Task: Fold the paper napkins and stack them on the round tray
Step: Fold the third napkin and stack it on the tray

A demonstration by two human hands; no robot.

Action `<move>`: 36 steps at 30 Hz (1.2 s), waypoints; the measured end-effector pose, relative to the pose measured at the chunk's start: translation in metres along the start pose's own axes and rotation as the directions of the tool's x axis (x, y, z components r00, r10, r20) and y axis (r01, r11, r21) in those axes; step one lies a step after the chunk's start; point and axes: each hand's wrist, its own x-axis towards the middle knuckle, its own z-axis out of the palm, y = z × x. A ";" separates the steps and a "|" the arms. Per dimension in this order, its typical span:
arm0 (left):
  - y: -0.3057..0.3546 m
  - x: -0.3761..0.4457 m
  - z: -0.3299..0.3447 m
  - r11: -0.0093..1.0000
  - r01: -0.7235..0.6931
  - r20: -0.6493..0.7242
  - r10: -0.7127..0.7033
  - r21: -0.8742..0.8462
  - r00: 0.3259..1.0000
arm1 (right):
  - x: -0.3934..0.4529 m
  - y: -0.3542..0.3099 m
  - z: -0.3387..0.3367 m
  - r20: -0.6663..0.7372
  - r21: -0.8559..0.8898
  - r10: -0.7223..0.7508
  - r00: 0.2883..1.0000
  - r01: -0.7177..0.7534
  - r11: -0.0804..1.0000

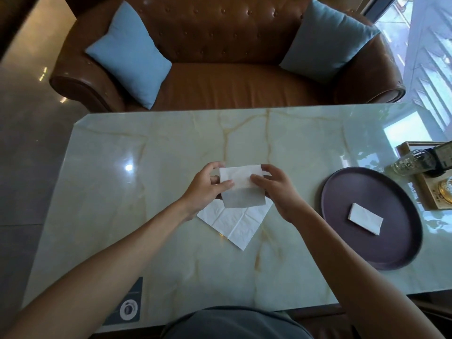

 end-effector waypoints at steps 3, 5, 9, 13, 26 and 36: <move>-0.007 -0.002 -0.004 1.000 -0.017 -0.013 0.018 0.018 1.000 | -0.002 0.003 0.002 -0.045 -0.090 -0.012 0.999 0.007 0.996; -0.008 -0.003 -0.005 0.999 -0.050 -0.016 0.051 0.017 0.999 | -0.005 0.004 0.003 -0.047 -0.162 -0.066 0.997 0.057 0.985; -0.007 -0.003 -0.007 0.989 -0.098 -0.022 0.100 0.108 0.995 | -0.010 0.002 0.005 -0.039 -0.373 -0.203 0.978 0.174 0.911; -0.006 -0.003 -0.011 0.972 -0.088 -0.005 0.092 0.219 0.996 | -0.014 -0.003 0.009 0.025 -0.485 -0.188 0.982 0.176 0.856; -0.013 -0.004 -0.029 0.944 -0.134 0.020 0.135 0.302 0.991 | -0.013 -0.001 0.025 0.059 -0.578 -0.237 0.970 0.227 0.784; -0.013 -0.003 -0.039 0.918 -0.179 0.205 0.110 0.353 0.973 | -0.015 -0.002 0.019 0.082 -0.691 -0.204 0.976 0.203 0.694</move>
